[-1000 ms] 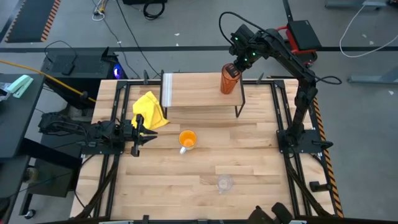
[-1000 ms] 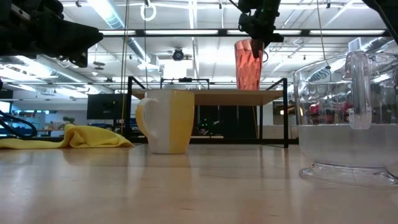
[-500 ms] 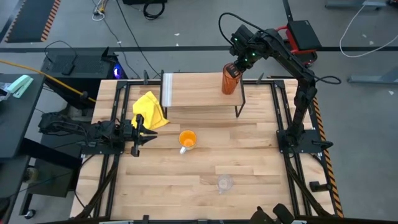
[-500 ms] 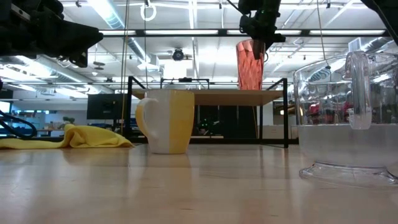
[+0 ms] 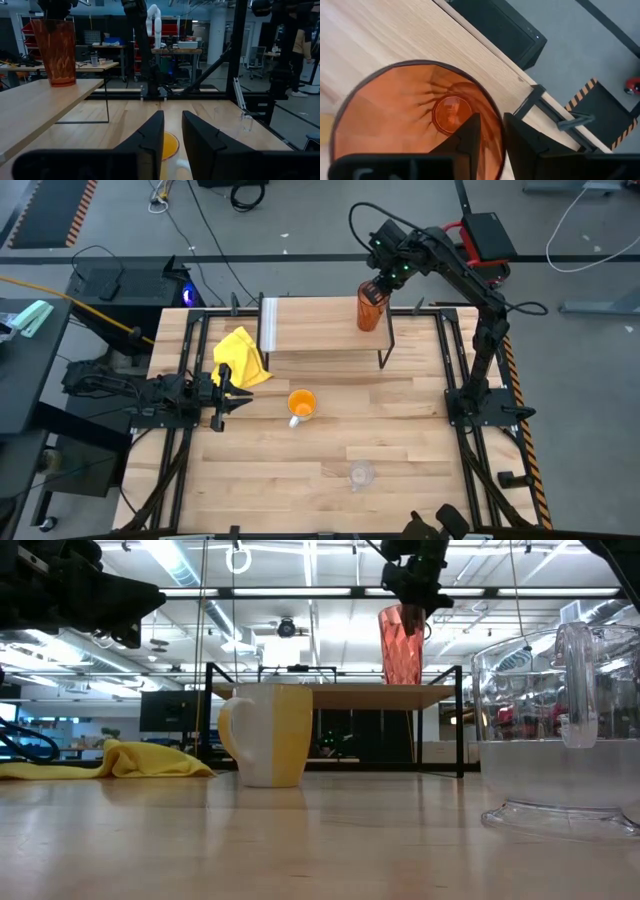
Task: Stack small to large cups/mugs on shelf
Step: Put the brown cup on the shelf, then adjust the yellow mugs on the table
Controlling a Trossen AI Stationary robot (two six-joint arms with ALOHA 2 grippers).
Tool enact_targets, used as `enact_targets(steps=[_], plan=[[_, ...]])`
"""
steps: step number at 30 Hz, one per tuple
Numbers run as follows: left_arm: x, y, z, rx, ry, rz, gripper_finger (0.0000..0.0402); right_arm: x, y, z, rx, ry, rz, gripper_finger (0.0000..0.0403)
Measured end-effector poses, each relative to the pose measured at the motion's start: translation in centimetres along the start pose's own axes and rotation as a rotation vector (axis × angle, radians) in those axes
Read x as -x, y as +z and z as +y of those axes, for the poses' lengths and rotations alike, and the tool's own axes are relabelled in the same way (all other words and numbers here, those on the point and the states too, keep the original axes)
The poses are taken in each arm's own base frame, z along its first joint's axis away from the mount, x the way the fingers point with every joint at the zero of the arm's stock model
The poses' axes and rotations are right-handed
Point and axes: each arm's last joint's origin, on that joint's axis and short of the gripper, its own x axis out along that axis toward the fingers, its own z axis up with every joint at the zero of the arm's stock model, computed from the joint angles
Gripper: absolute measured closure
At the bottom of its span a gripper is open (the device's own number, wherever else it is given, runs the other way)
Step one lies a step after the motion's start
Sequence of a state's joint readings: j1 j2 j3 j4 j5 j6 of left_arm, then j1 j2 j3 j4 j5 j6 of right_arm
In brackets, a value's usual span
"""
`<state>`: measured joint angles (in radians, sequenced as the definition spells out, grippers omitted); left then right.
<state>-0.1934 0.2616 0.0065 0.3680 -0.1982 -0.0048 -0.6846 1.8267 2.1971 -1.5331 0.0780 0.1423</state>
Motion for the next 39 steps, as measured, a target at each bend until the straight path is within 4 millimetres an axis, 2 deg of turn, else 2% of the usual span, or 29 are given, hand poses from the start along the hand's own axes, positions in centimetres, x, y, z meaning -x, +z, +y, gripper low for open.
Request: enact_targets(steps=[11, 22, 29, 39], plan=[[0.0, 0.0, 0.0, 0.000, 0.000, 0.001, 0.0330, 0.7, -0.2, 0.0, 0.012, 0.002, -0.021, 0.0312], [0.0, 0.0, 0.0, 0.002, -0.001, -0.001, 0.0322, 5.4, -2.5, 0.0, -0.004, 0.015, -0.140, 0.0312], [0.0, 0.0, 0.0, 0.010, -0.001, 0.000, 0.0326, 9.5, -5.3, 0.7, -0.037, 0.068, -0.233, 0.0312], [0.0, -0.4, 0.0, 0.048, 0.000, 0.038, 0.0322, 15.2, -12.2, 3.4, -0.036, 0.238, -0.317, 0.0312]])
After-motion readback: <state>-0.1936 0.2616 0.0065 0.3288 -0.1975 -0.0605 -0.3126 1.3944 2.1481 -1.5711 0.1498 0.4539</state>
